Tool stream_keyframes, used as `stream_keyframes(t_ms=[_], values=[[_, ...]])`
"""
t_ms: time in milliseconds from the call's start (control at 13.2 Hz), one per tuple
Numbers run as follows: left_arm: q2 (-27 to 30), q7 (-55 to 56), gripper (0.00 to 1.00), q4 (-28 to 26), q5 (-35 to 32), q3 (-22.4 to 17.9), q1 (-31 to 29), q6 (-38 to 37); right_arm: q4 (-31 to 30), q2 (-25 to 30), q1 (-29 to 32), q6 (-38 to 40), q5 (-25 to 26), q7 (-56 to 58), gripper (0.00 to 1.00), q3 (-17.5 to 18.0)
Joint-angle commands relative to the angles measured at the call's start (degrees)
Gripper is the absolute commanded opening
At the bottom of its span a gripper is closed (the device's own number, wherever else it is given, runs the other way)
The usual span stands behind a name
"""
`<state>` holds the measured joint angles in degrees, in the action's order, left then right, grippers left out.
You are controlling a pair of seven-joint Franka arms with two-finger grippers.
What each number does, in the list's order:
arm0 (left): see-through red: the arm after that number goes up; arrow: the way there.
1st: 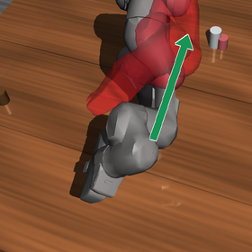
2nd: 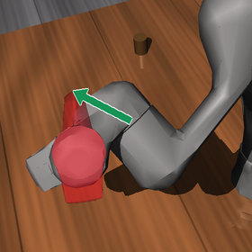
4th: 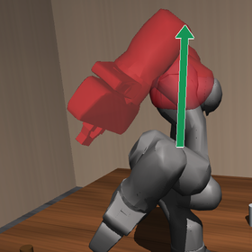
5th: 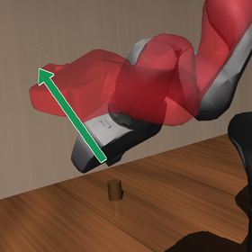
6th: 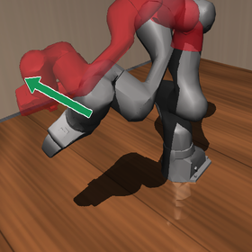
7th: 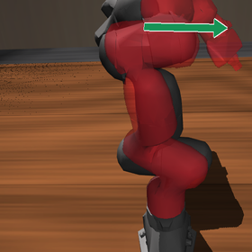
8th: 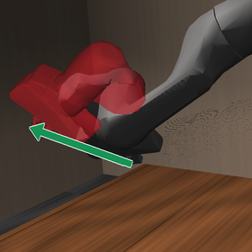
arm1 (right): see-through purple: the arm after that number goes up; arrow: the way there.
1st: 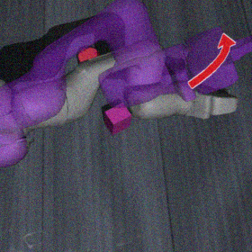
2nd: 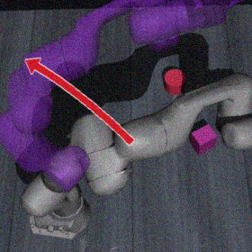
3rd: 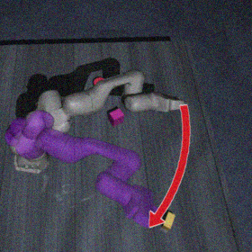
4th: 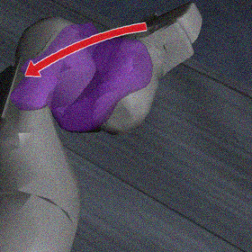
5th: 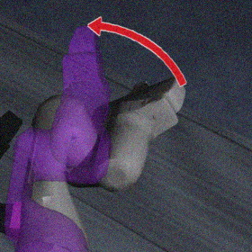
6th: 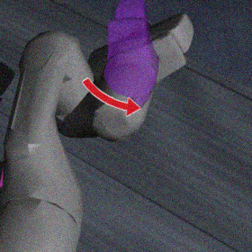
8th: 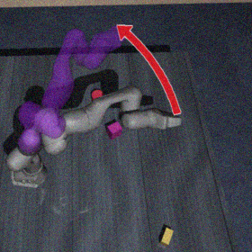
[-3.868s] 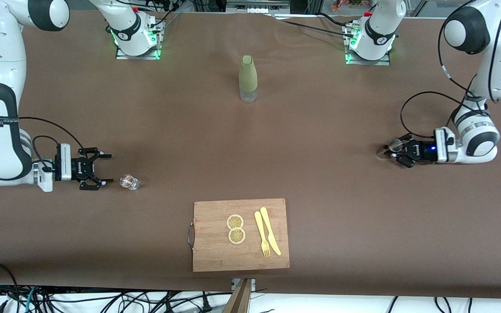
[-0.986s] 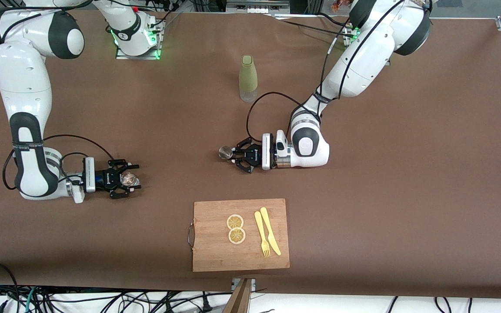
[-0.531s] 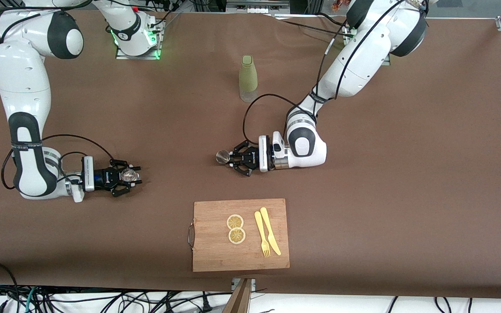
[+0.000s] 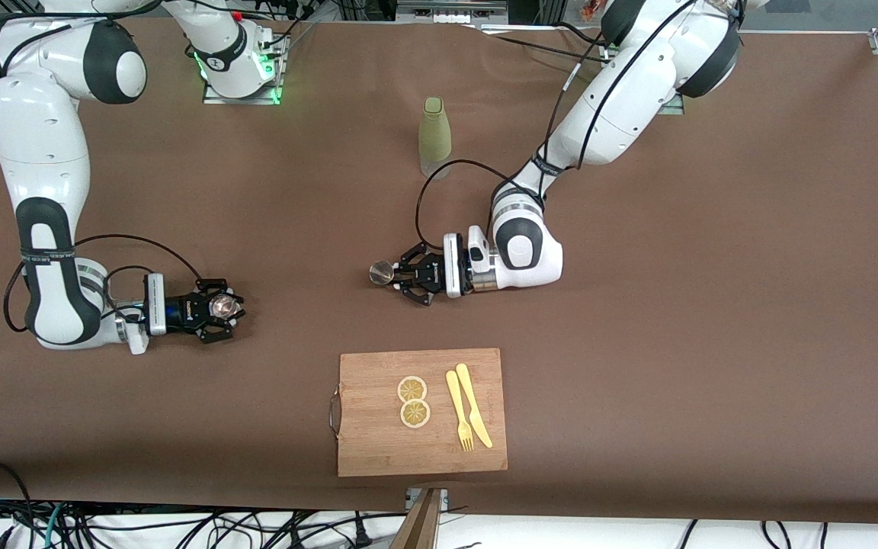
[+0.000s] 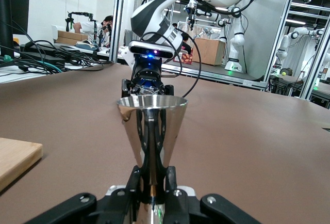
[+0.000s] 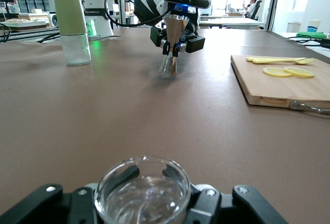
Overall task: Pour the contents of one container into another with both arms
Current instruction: 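Carry the jigger with the left gripper toward the right gripper's beaker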
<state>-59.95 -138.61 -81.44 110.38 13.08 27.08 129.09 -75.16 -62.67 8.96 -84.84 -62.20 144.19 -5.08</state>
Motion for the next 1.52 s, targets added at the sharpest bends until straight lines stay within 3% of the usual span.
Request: stream_keyframes(t_ms=[0, 683, 1062, 1441], values=[[-1.2, -2.6, 0.0, 2.3, 2.4, 0.2, 0.8, 2.4, -0.2, -0.4, 0.8, 0.8, -0.6, 0.8, 0.15, 0.1], [-1.7, -1.3, 0.0, 3.3, 5.1, 0.5, 2.0, 4.9, -0.2, 0.1, 0.7, 3.5, -1.2, -2.8, 0.09, 0.1], [-1.7, -0.9, 0.0, 4.1, 5.0, 0.5, 2.6, 5.2, -0.7, 0.4, 0.5, 8.4, -6.2, -5.2, 0.09, 0.6], [-1.7, -0.5, 0.0, 5.2, 4.9, 0.5, 4.4, 6.6, -7.7, 7.2, -3.5, 7.0, -11.5, -7.7, 0.09, 0.3]])
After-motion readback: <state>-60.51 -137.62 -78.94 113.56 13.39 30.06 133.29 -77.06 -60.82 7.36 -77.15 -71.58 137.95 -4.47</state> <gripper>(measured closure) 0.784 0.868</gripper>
